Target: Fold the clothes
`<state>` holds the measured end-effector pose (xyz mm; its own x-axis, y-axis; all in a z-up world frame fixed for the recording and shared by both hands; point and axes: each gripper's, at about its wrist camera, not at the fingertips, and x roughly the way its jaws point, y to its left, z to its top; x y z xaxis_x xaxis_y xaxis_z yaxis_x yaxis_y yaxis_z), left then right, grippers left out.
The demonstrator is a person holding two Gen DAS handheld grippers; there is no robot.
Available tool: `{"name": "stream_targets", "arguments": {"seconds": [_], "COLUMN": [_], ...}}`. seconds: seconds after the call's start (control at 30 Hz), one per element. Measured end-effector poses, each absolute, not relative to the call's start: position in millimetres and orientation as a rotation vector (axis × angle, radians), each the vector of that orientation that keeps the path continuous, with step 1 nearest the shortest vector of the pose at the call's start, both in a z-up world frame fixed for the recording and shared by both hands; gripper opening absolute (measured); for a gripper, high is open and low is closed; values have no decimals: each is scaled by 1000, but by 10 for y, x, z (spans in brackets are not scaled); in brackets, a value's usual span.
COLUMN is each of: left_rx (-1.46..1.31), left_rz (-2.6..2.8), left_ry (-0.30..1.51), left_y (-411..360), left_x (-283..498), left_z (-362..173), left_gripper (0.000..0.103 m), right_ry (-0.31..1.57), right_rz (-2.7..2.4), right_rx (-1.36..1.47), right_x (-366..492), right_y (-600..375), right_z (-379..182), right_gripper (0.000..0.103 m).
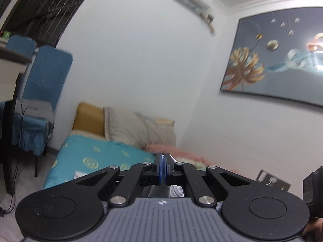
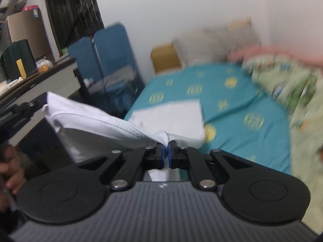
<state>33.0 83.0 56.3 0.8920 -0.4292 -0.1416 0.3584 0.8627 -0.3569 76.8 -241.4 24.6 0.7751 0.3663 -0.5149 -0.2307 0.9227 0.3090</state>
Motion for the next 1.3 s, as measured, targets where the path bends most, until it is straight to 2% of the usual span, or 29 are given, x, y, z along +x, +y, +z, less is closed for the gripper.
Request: {"name": "stream_targets", "arguments": {"seconds": [0.13,0.33,0.37,0.4,0.43,0.47,0.53,0.6,0.7,0.87,1.03,1.23,1.3], "left_rx": [-203,-124,-122,-127,-132,-139,-153,-167,-121,103,442,656,655], "left_rz": [-388,-341,-330,-321,-312,-304,-289,-274,-263,-380,-503,-481,-457], "left_ry": [385,592,611,623,629,619,599,580,504,447,474,521,517], "left_y": [609,388,372,367,370,390,429,468,473,147,-428,-562,-540], "left_x": [948,1684,1763,1812,1843,1833,1812,1792,1667,1433,1461,1601,1652], "left_z": [261,-532,-650,-745,-803,-778,-729,-680,-513,-443,-871,-1361,-1416], "left_gripper": [2,2,3,3,4,8,17,42,53,54,51,49,39], "right_ry": [737,873,887,900,904,897,883,867,857,866,860,873,870], "right_rz": [290,207,192,178,166,158,140,138,136,97,69,46,43], "right_rx": [268,393,408,423,435,445,464,496,523,574,588,598,594], "right_x": [1187,1524,1543,1562,1573,1578,1587,1582,1556,1466,1408,1408,1420], "right_y": [-2362,-2527,-2561,-2594,-2616,-2625,-2643,-2658,-2654,-2699,-2740,-2774,-2769], "right_z": [-64,-595,-659,-723,-757,-764,-778,-760,-751,-785,-797,-867,-875], "right_gripper": [8,10,18,44,61,81,79,79,79,79,79,79,79]}}
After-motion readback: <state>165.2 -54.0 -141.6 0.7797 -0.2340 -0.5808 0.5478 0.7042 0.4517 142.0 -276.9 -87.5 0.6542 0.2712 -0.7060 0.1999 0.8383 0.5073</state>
